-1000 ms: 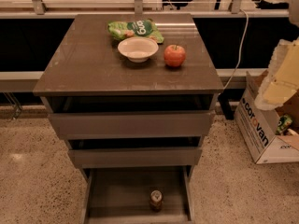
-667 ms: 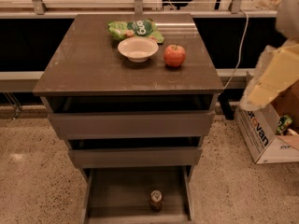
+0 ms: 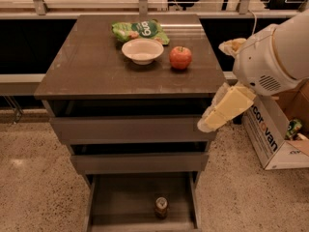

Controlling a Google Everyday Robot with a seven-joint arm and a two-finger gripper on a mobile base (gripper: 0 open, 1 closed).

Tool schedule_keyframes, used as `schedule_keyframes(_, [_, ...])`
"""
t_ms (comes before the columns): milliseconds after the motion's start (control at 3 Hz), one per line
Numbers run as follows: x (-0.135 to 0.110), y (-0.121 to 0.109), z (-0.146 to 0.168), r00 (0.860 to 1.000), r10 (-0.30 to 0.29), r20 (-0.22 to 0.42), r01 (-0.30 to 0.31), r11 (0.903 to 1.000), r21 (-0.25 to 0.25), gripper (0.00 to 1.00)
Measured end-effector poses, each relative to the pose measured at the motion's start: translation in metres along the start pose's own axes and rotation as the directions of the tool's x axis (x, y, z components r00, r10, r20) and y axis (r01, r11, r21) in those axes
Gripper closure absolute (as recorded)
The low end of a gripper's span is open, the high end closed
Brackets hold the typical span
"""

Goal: Pick orange can from bottom drawer and place on counter

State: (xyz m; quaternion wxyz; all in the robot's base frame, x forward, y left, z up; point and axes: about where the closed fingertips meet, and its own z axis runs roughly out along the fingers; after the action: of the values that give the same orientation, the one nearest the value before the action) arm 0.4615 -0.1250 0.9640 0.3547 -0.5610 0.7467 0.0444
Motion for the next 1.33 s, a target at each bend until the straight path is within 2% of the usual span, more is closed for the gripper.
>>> schedule_keyframes(333, [0.000, 0.000, 0.000, 1.000, 0.000, 0.000, 0.000, 1.0000, 0.000, 0.00])
schedule_keyframes(667, [0.001, 0.007, 0.022, 0.998, 0.015, 0.066, -0.015, 0.9999, 0.001, 0.00])
schedule_keyframes(1000, [0.062, 0.062, 0.125, 0.964, 0.168, 0.206, -0.148, 0.9833, -0.106, 0.00])
schedule_keyframes(1333, [0.103, 0.064, 0.180, 0.822, 0.367, 0.436, -0.380, 0.9230, -0.060, 0.00])
